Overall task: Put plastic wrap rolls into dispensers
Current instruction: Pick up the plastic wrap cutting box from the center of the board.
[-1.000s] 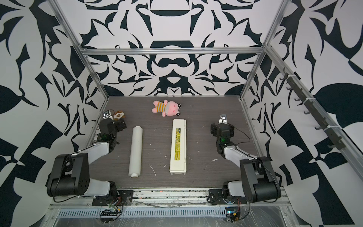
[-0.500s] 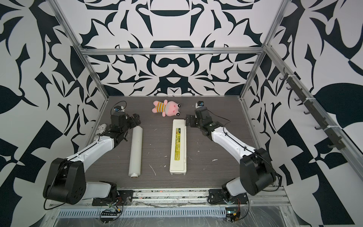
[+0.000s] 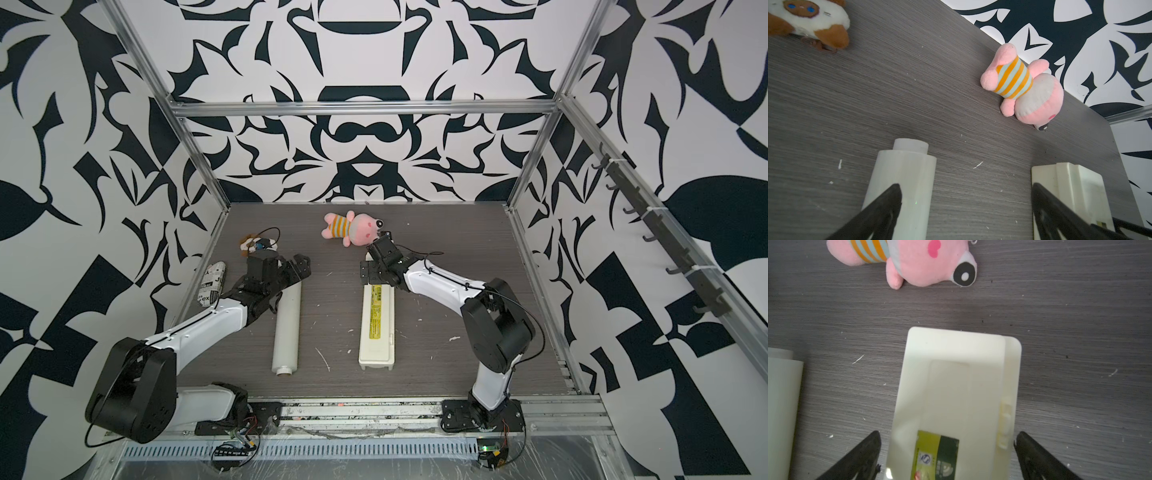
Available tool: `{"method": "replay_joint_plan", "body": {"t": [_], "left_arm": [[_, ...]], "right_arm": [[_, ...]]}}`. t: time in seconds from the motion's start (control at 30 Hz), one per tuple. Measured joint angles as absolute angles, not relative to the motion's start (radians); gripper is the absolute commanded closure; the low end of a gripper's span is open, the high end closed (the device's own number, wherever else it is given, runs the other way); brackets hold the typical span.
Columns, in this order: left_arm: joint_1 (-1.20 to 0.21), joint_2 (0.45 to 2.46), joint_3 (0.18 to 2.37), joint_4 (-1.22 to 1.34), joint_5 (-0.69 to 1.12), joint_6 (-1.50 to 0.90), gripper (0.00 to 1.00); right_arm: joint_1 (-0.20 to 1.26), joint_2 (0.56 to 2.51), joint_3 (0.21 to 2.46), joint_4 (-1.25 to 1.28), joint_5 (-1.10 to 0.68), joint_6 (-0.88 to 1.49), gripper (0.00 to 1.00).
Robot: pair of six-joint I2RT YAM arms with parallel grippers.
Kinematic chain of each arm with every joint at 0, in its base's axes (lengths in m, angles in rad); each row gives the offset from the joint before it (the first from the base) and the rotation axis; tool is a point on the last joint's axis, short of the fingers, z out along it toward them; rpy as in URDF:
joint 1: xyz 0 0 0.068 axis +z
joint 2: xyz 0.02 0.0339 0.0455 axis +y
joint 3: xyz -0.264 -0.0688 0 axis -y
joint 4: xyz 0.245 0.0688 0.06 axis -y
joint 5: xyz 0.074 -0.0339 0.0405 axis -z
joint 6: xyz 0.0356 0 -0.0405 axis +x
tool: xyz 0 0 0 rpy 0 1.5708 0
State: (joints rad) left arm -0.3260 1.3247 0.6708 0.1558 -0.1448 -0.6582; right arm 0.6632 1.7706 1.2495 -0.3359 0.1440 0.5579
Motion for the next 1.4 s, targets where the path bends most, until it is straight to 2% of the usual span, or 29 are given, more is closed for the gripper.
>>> {"method": "replay_joint_plan", "body": {"t": [0.43,0.7,0.9,1.07,1.2,1.4], "left_arm": [[-0.327,1.350,0.635,0.194,-0.130,-0.686,0.01],[-0.327,1.350,0.627,0.205,-0.130,-0.690,0.01],[-0.328,1.358,0.627,0.205,-0.127,-0.689,0.01],[-0.343,1.393,0.635,0.247,-0.074,-0.653,0.01],[-0.354,1.416,0.628,0.337,0.046,-0.613,0.01],[-0.356,1.417,0.612,0.509,0.246,-0.567,0.01]], "right_arm": [[0.697,1.943,1.444,-0.530,0.256,0.582,0.01],[0.704,1.944,1.444,-0.534,0.260,0.582,0.11],[0.700,1.917,1.402,-0.481,0.223,0.540,0.11],[0.693,1.781,1.230,-0.345,0.102,0.434,0.11],[0.665,1.641,1.085,-0.220,-0.060,0.348,0.14],[0.505,1.498,0.881,0.013,-0.375,0.364,0.20]]}}
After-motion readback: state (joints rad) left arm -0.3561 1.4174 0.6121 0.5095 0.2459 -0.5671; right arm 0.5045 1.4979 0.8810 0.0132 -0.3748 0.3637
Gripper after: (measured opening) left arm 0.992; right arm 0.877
